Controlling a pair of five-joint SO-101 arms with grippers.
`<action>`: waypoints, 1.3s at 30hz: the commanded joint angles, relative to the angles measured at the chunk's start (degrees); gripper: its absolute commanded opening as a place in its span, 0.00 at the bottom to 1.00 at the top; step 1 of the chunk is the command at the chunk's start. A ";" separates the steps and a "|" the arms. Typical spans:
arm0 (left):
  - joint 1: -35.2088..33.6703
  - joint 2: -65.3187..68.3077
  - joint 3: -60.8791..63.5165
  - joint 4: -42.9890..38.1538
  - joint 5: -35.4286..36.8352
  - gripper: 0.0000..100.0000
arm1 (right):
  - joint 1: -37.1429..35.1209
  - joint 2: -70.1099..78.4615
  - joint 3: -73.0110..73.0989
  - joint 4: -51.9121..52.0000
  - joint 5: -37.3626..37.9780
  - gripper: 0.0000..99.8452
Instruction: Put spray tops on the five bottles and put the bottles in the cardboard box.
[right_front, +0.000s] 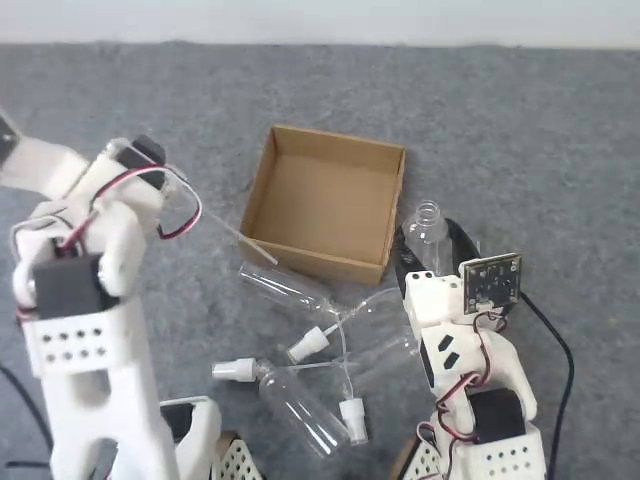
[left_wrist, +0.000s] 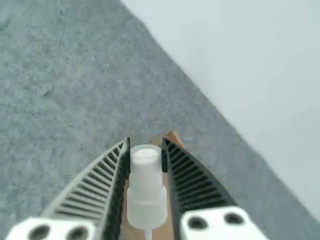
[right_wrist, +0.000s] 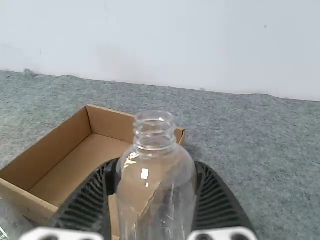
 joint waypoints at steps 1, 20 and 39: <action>2.81 -6.24 -1.01 -2.02 1.14 0.01 | -1.71 -0.66 -0.62 -1.10 -0.26 0.01; 5.19 -18.46 0.04 -11.69 9.05 0.01 | -4.79 -0.66 -0.62 -0.22 2.99 0.01; 5.19 -49.41 32.04 -35.25 9.05 0.01 | -13.67 -0.66 0.62 2.07 10.81 0.01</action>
